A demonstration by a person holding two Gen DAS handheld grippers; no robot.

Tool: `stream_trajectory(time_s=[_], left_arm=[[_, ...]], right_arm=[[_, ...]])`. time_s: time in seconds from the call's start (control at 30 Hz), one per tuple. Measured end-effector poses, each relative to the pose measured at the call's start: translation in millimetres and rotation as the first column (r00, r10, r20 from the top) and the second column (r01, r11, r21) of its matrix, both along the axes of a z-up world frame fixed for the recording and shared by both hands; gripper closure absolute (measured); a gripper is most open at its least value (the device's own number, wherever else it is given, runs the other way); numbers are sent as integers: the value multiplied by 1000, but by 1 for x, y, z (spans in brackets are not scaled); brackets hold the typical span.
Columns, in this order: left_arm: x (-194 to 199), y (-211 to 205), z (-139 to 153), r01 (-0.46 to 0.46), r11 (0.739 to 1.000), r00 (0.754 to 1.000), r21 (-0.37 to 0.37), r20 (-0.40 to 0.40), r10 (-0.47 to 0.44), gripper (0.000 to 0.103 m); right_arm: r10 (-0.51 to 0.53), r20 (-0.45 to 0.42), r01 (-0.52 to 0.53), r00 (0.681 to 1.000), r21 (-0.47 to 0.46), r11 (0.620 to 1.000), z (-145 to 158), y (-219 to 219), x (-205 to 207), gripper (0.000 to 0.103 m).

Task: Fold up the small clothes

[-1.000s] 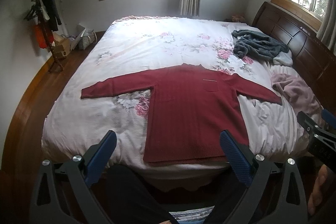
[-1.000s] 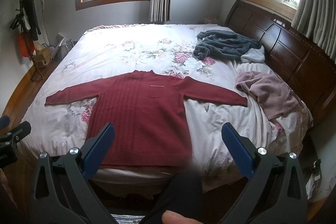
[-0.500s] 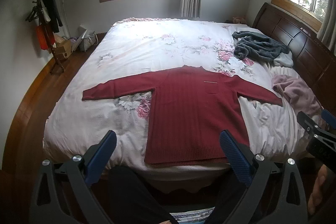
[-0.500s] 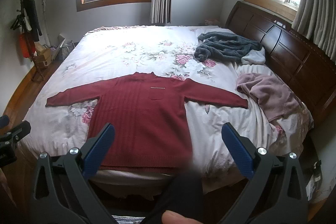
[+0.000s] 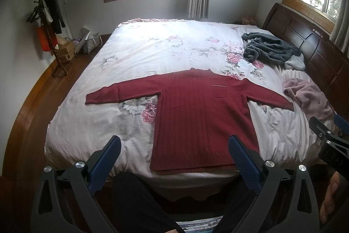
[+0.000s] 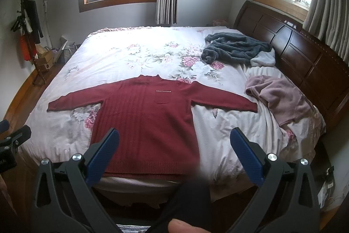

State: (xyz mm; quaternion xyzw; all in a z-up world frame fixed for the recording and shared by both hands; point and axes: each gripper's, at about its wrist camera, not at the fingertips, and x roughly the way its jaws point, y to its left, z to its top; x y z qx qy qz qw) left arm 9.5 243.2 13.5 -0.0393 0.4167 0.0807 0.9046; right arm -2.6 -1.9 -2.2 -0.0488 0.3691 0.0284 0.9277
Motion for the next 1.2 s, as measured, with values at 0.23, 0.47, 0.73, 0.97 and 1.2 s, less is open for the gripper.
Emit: stream_trajectory(time_s=[0.23,0.47,0.73,0.97,1.2], left_arm=[[0,0,-1,0,1000,1000,1,0,0,4],[4,-1,-4,-5,1000,1000,2,-12,5,4],[21,-2,-16,-11,1000,999,2,-40,11,4],[50,-2,-56,94,992,995,-89,-18,-96,4],[98,4,-109,124,968,987,-219,-69,-142,4]], right_arm=[[0,-2,0,1000,1,1000,1,0,0,3],[-8,-17,8,1000,4,1000,-9,-1,6,3],[-20,-45,20,999,5,1000,-22,-5,25,3],[38,1,-38,999,108,993,-66,-38,67,3],[-118,-162,172,980,378,910,-141,-159,157,5]])
